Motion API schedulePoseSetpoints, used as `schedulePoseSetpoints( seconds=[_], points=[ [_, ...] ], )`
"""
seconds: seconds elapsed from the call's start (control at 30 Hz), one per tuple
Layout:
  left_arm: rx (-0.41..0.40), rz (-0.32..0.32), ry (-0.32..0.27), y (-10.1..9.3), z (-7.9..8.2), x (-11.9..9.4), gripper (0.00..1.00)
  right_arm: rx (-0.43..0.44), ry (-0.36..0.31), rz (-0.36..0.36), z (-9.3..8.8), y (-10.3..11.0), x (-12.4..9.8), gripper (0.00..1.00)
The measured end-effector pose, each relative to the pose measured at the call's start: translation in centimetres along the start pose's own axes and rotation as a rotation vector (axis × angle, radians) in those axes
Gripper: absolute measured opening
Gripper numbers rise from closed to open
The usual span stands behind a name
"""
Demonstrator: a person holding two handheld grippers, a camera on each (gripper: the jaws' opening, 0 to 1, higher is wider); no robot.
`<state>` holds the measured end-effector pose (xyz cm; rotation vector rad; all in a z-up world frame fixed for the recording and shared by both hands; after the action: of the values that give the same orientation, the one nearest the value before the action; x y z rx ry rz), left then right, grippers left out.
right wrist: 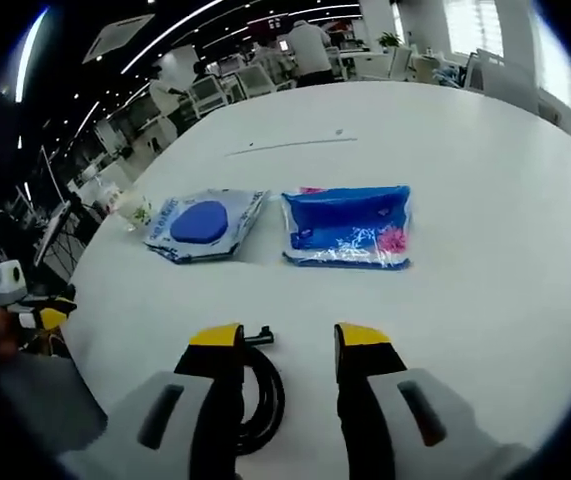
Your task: Arrange the tabletop items into an orderly group along one side of the table until the central work area is clear of visible clutter.
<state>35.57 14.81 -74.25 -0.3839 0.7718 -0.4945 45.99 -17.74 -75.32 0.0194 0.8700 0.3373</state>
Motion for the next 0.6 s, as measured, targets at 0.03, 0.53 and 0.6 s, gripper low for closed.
schedulePoseSetpoints(
  seconds=[0.03, 0.53, 0.6],
  points=[
    [0.002, 0.000, 0.001, -0.1, 0.0, 0.0, 0.31, -0.004, 0.001, 0.005, -0.1, 0.0, 0.0, 0.36],
    [0.068, 0.018, 0.046, -0.2, -0.6, 0.6, 0.40, -0.103, 0.015, 0.052, -3.9, 3.0, -1.4, 0.38],
    [0.075, 0.023, 0.053, -0.2, -0.8, 0.6, 0.42, -0.124, -0.007, 0.032, -4.0, 3.0, -1.8, 0.41]
  ],
)
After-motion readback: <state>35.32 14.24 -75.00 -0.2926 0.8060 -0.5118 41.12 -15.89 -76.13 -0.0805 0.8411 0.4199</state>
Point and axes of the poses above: the point that each gripper's makers call its tool centre point, and the gripper's own axes: x roughly forward along the fingers, y roughly to its left, z roughly out of its top, the point moved 1 cm from there along -x, roughly backward along the fingers, and after that the axes turned 6 degrees about -z, right-handed, at the moved point
